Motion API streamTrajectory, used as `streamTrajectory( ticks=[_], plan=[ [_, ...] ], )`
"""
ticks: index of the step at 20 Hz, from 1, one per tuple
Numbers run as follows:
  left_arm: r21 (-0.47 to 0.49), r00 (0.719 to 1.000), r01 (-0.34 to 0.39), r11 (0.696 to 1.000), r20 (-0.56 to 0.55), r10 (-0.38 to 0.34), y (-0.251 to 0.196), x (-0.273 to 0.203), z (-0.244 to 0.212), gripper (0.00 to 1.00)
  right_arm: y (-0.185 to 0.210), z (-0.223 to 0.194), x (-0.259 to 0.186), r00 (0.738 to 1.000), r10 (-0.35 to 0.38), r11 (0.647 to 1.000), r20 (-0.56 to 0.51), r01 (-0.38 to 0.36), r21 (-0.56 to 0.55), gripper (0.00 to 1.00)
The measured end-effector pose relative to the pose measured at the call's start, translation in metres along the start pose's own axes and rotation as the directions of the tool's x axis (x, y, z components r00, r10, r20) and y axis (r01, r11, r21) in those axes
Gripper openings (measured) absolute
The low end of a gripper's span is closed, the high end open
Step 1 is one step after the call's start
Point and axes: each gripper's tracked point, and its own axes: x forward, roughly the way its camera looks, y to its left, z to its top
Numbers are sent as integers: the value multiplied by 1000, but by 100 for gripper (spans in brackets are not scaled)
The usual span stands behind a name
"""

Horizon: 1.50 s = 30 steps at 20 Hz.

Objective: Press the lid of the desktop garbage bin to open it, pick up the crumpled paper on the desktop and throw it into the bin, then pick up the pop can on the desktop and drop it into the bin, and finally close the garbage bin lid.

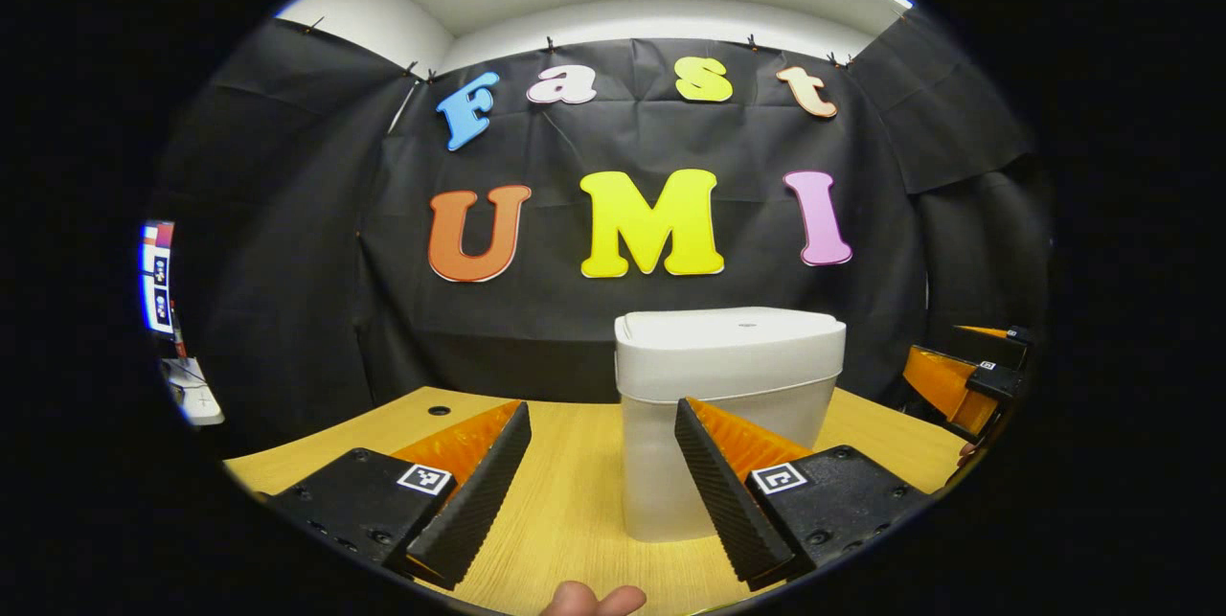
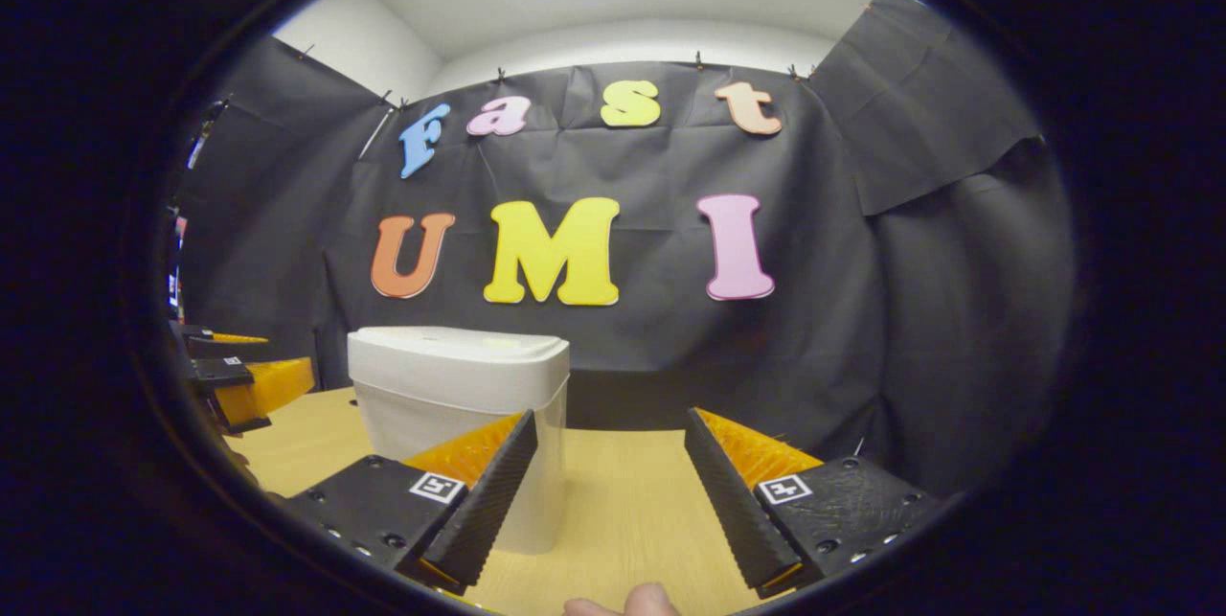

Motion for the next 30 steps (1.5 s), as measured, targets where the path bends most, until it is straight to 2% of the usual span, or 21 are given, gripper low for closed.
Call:
streamTrajectory(
  ticks=[4, 9, 21, 25, 30],
  plan=[
    [17, 999, 35, 999, -14, -35, -17, -3, -7, 97, 9, -1, 0, 1000, 23, 1000, -1, -23, 14, 95],
    [-11, 999, 49, 999, -4, -49, -18, -2, 1, 97, 4, 4, -4, 1000, 7, 1000, 10, -7, 10, 97],
    [-9, 998, 65, 998, 14, -65, -21, -1, 19, 97, 13, 17, -7, 999, 31, 1000, 27, -31, 5, 95],
    [-50, 997, 73, 996, 16, -72, -20, 4, 29, 97, 16, 23, -2, 999, 32, 999, 27, -33, 10, 95],
    [-54, 997, 69, 996, 30, -67, -21, 11, 38, 97, 25, 28, 5, 999, 44, 999, 2, -44, 31, 95]
  ],
)
